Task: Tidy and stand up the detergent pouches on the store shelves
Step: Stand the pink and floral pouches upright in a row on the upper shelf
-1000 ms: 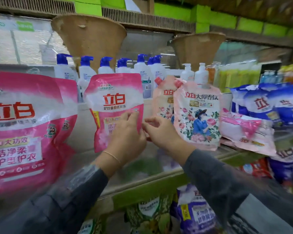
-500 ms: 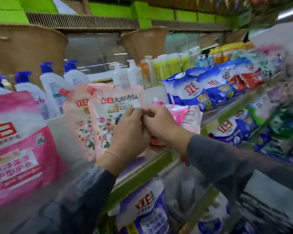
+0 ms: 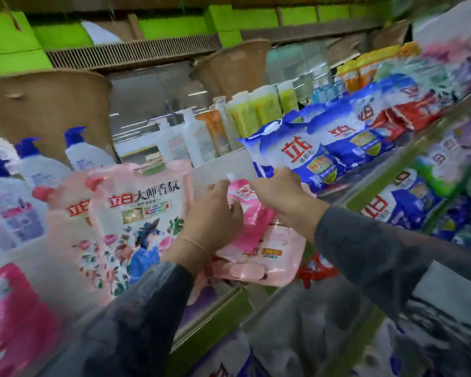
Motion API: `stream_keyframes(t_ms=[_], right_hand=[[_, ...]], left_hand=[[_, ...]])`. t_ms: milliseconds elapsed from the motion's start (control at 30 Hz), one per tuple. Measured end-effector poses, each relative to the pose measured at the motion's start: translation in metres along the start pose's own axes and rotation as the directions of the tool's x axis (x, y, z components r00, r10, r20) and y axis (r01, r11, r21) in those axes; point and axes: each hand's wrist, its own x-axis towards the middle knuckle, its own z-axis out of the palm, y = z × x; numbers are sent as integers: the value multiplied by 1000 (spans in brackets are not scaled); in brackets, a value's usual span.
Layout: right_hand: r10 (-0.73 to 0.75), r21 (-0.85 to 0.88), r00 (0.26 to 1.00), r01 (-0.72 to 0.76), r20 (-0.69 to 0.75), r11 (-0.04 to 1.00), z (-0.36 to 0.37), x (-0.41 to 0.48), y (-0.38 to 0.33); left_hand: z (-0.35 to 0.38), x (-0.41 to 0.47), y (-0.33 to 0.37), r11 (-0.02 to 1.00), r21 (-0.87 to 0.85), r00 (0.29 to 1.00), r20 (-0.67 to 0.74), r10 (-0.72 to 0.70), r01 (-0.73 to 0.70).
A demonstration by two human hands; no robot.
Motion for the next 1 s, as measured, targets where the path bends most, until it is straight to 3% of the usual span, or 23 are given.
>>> stream_keyframes(t_ms=[233,333,467,533,667,767,833,1000], right_hand=[[112,366,992,-127,60,922,-7,24,11],[157,412,986,-163,49,896,-6,31,24],[250,567,948,-319,198,760,-2,44,29],[247,511,940,-335,234,791,-5,46,24],[75,156,966,-116,247,981,-5,39,8],[-25,-66,997,30,73,997,1,28,0],[-98,13,995,98,-36,995,1,20,-2],[-110,232,987,134,-117,963,-26,10,-9]], left_hand=[[5,37,0,997,41,987,149,-67,62],[8,41,-1,994,65,978,184,-99,88],[15,39,-1,991,41,969,209,-130,124],[18,39,-1,991,23,972,193,-135,133],[15,34,5,991,4,975,181,-132,134],[12,27,8,991,-4,978,164,-129,132],[10,26,4,988,-35,981,124,-146,151],[7,25,0,978,-159,988,99,-121,136]])
